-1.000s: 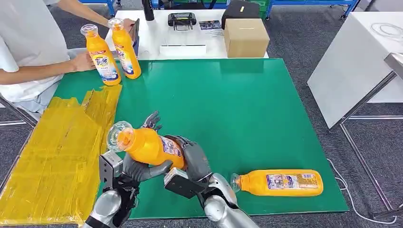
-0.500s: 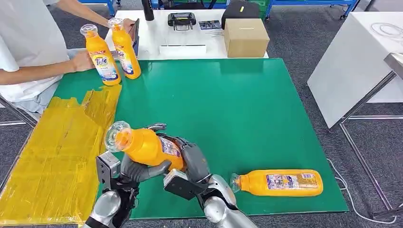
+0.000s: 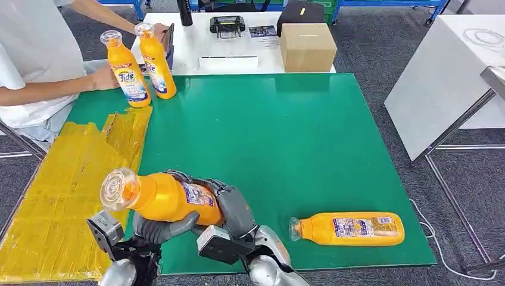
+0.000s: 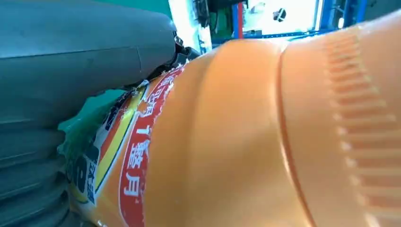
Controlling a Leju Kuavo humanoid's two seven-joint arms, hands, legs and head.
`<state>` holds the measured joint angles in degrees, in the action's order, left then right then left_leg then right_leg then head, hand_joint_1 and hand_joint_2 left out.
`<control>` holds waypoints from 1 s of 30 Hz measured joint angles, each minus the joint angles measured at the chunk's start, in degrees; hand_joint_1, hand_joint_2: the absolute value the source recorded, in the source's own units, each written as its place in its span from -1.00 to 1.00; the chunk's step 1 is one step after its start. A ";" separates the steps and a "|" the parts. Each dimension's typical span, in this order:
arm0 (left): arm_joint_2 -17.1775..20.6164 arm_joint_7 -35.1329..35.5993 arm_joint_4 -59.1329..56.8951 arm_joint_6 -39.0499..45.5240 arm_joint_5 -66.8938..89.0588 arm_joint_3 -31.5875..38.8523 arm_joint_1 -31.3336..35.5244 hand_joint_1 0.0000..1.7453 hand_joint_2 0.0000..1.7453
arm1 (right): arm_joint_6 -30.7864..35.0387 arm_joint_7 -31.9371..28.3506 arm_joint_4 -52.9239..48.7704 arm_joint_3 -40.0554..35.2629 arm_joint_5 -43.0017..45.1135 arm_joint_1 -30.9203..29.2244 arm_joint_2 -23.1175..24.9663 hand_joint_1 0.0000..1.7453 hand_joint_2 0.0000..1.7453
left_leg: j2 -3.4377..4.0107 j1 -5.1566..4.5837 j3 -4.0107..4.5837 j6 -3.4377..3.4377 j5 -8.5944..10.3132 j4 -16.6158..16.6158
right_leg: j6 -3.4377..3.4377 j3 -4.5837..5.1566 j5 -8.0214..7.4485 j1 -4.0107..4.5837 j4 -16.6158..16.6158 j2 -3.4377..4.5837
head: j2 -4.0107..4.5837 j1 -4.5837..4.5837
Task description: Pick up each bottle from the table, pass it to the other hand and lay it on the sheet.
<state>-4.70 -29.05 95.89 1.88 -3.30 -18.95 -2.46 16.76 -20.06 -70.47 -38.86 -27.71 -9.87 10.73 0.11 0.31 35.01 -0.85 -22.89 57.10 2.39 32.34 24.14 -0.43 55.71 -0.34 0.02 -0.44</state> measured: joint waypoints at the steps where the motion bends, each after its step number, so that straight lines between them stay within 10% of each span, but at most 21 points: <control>1: 0.00 -0.02 0.26 0.02 0.54 0.00 0.00 1.00 1.00 | 0.02 -0.22 -0.32 0.02 0.41 0.19 0.00 -1.00 1.00 | -0.01 0.00 -0.01 0.00 0.01 0.00 | 0.00 0.17 0.00 0.00 0.00 -0.01 | 0.00 0.00; 10: 5.37 7.94 -0.28 15.95 38.84 1.16 5.08 1.00 1.00 | -0.37 -4.55 -14.24 7.11 9.71 6.56 -3.41 -1.00 1.00 | -0.06 0.00 0.07 0.01 0.07 0.02 | -0.09 0.01 -0.14 0.01 0.00 -0.05 | 0.00 0.02; 11: 6.20 9.61 -1.36 16.94 43.12 1.14 6.22 1.00 1.00 | -1.04 -4.70 -15.99 8.50 10.55 6.92 -3.87 -1.00 -1.00 | -0.06 0.00 0.07 0.01 0.07 0.02 | -0.09 0.00 -0.15 0.01 0.01 -0.03 | 0.00 0.00; 15: 8.72 17.23 -6.28 20.57 60.15 0.65 10.69 1.00 1.00 | -1.97 -5.20 -20.61 12.37 11.76 8.26 -4.98 -1.00 -1.00 | 0.01 0.00 0.05 0.02 0.08 0.02 | -0.10 0.05 -0.18 0.01 0.01 -0.01 | 0.00 0.02; 16: 9.53 19.92 -8.01 21.42 66.10 0.37 11.77 1.00 1.00 | -2.10 -5.25 -21.47 13.12 12.02 8.54 -5.14 -1.00 1.00 | 0.01 0.00 0.05 0.02 0.08 0.02 | -0.10 0.03 -0.18 0.01 0.01 -0.01 | 0.00 0.02; 30: 15.78 32.94 -34.69 14.57 91.58 -5.77 25.17 1.00 1.00 | -2.58 -5.95 -28.41 18.21 14.71 9.81 -5.84 -1.00 1.00 | 0.01 0.00 0.10 0.04 0.11 0.02 | -0.10 0.06 -0.18 0.00 0.02 -0.02 | 0.00 0.02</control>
<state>11.08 3.89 61.19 16.45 88.28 -24.72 22.71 14.19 -26.01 -98.88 -20.65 -13.01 -0.06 4.90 0.13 0.31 35.11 -0.81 -22.78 57.13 2.29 32.40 23.95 -0.43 55.73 -0.35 0.02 -0.42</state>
